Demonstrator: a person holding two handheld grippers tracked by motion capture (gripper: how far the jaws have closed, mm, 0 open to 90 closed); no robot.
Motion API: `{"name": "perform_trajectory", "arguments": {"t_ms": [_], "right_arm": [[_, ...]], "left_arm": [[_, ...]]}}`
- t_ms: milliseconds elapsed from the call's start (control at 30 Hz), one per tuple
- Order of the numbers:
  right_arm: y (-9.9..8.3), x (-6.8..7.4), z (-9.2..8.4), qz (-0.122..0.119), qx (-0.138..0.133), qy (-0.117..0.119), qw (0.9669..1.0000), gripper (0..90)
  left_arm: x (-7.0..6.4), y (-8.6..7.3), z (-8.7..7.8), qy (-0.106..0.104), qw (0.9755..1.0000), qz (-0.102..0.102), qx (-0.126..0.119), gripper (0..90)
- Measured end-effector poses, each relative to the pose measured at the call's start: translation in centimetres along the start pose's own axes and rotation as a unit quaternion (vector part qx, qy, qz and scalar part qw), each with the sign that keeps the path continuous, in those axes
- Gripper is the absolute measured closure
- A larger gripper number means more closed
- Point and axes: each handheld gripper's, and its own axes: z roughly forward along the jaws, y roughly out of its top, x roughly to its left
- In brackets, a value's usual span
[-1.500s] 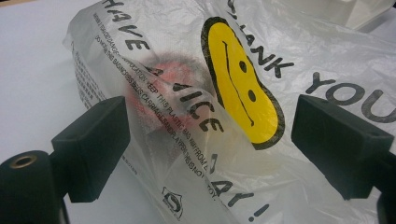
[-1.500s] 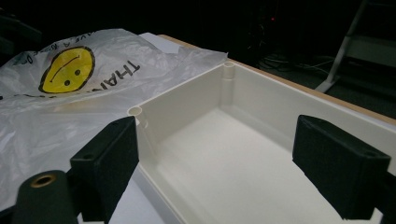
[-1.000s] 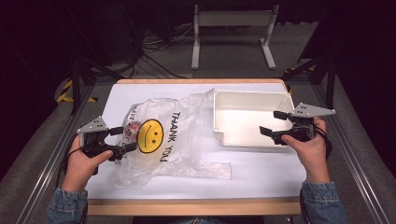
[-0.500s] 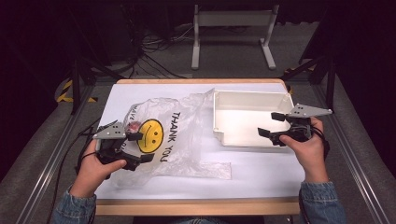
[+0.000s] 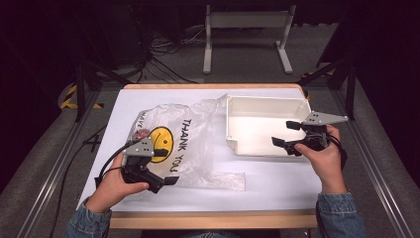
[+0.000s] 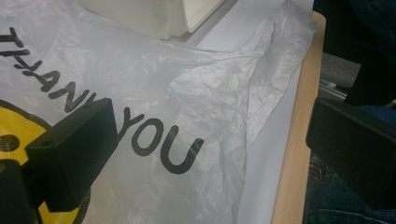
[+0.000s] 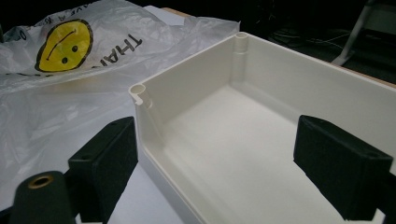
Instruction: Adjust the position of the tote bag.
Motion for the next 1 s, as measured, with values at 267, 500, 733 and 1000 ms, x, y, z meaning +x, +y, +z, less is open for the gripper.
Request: {"name": "perform_trajectory", "arguments": {"t_ms": [267, 500, 733, 1000], "right_arm": [[-0.2, -0.1, 0.4, 0.002, 0.004, 0.0, 1.0, 12.3], [-0.3, -0.1, 0.6, 0.0, 0.003, 0.0, 1.0, 11.7], [-0.4, 0.0, 1.0, 0.0, 0.009, 0.004, 0.9999, 10.9], [-0.4, 0.3, 1.5, -0.003, 0.015, 0.011, 0.9998, 10.5]], "left_arm": [[-0.8, -0.1, 1.8, 0.013, 0.9984, 0.037, 0.042, 2.4], [-0.1, -0.7, 2.6, 0.029, 0.9976, 0.032, 0.054, 2.3], [-0.2, -1.2, 3.5, 0.03, 0.9937, 0.068, 0.084, 2.2], [0.7, -1.5, 3.0, 0.057, 0.9928, 0.069, 0.08, 9.8]]}}
